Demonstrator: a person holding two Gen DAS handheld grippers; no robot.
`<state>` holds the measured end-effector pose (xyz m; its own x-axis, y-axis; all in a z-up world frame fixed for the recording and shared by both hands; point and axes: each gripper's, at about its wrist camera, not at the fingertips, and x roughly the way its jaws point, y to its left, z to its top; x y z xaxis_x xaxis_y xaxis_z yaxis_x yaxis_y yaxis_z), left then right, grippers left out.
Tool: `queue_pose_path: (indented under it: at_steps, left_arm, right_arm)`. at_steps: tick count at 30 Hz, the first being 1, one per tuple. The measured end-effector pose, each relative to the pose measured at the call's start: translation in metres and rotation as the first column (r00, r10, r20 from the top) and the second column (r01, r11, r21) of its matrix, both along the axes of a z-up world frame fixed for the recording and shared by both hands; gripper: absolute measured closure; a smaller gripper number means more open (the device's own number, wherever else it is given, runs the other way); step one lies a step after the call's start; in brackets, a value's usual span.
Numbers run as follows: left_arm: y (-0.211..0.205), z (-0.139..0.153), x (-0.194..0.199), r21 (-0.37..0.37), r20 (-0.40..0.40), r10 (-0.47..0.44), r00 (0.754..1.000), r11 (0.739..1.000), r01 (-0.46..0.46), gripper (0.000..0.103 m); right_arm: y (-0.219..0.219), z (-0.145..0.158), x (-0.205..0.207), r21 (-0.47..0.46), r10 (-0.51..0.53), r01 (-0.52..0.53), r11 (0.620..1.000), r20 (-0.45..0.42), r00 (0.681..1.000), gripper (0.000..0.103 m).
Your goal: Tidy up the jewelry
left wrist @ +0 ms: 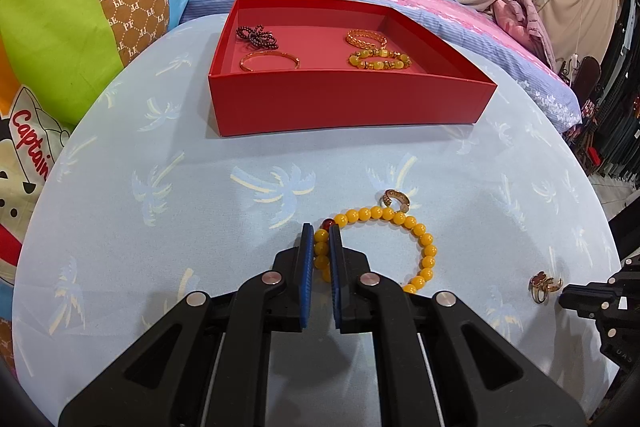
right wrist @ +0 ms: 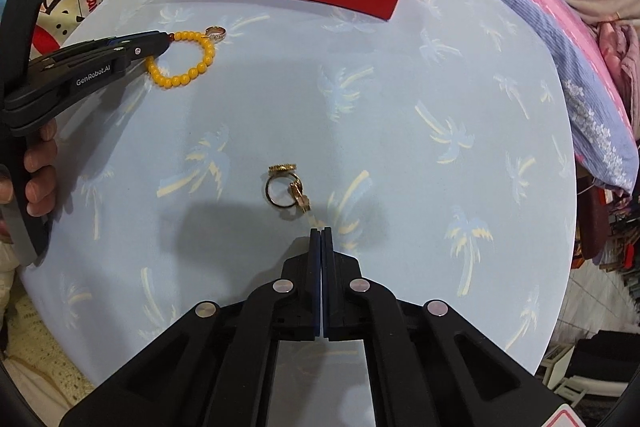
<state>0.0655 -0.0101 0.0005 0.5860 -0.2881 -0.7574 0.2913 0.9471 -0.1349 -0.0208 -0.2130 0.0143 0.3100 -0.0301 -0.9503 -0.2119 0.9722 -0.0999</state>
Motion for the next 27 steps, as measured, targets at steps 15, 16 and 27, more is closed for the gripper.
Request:
queue_pose_path:
  at_steps: [15, 16, 27]
  left_arm:
    - [-0.001, 0.000, -0.001, 0.004, 0.002, 0.000, 1.000, 1.000, 0.000, 0.095]
    - [-0.001, 0.000, -0.001, 0.004, 0.002, 0.000, 1.000, 1.000, 0.000, 0.095]
    - [-0.001, 0.000, -0.001, 0.003, 0.002, 0.000, 1.000, 1.000, 0.000, 0.095]
  right_arm:
    - [-0.011, -0.004, 0.007, 0.170, -0.042, 0.035, 0.985, 0.035, 0.999, 0.086]
    - [-0.011, -0.004, 0.008, 0.175, -0.044, 0.036, 0.984, 0.041, 0.998, 0.086]
    - [-0.003, 0.005, 0.016, 0.220, -0.026, 0.010, 0.975, 0.069, 0.997, 0.098]
